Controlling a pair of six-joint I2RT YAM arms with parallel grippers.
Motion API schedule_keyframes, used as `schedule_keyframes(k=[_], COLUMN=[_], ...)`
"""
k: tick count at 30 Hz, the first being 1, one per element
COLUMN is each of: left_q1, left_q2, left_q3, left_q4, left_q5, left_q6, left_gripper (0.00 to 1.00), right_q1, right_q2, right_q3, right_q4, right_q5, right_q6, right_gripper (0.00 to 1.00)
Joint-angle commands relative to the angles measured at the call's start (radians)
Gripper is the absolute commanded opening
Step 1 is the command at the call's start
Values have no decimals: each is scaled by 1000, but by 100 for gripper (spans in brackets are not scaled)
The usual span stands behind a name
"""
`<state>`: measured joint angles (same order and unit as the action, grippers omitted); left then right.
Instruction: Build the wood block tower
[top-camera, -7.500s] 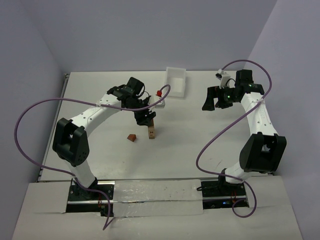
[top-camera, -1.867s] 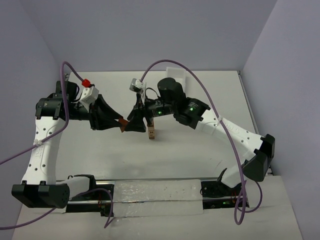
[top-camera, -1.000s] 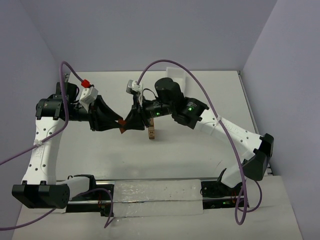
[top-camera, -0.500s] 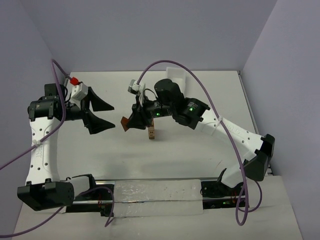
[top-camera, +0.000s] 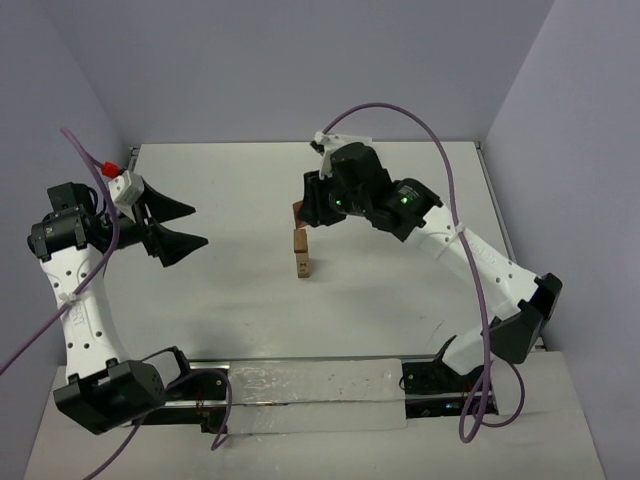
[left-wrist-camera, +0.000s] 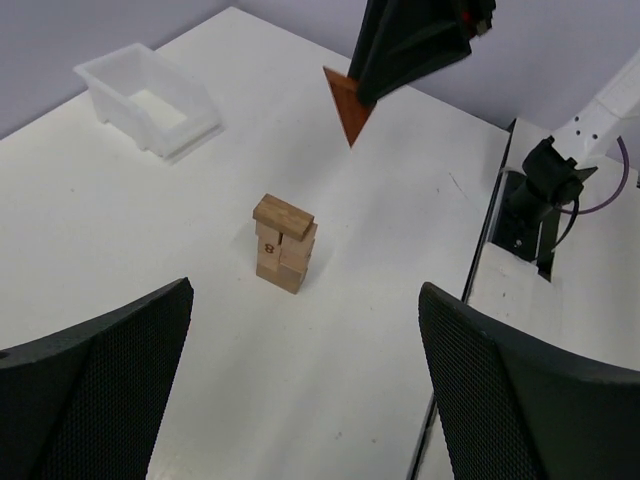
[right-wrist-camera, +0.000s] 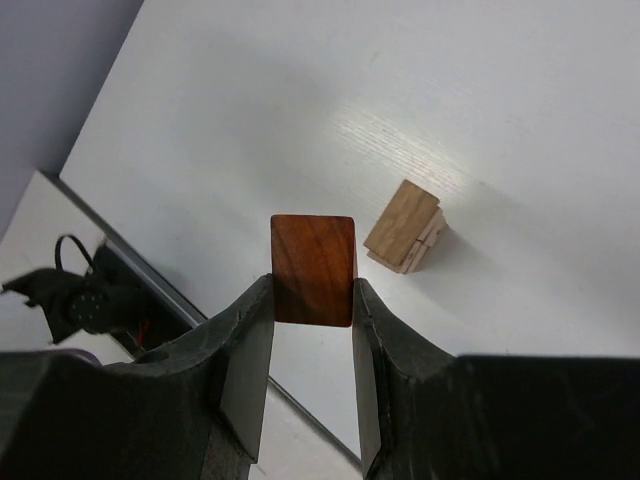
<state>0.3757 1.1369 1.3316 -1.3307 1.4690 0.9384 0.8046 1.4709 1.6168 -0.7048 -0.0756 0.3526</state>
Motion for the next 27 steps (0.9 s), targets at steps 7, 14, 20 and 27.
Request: schedule_keyframes(k=[7,14,20,27], left_q1=[29,29,30,29], left_q2=[-327,-298,-305,-317], left_q3=[-291,-304,-314,-360], left_q4=[890,952,973,993], left_q5=[-515,-630,-633,-615], left_q6=[-753,-877,-904,-929], left_gripper=[99,99,99,99], right_q1=[-276,-333,-353,-359], right_q2=[90,197,315,428], right_q3=[44,-79,-105,-97], right_q4=[-218,-259,-222,-160], right_q5=[-30,61,67,71], right_q6=[53,-29,-44,-41], right_gripper=[0,0,0,0])
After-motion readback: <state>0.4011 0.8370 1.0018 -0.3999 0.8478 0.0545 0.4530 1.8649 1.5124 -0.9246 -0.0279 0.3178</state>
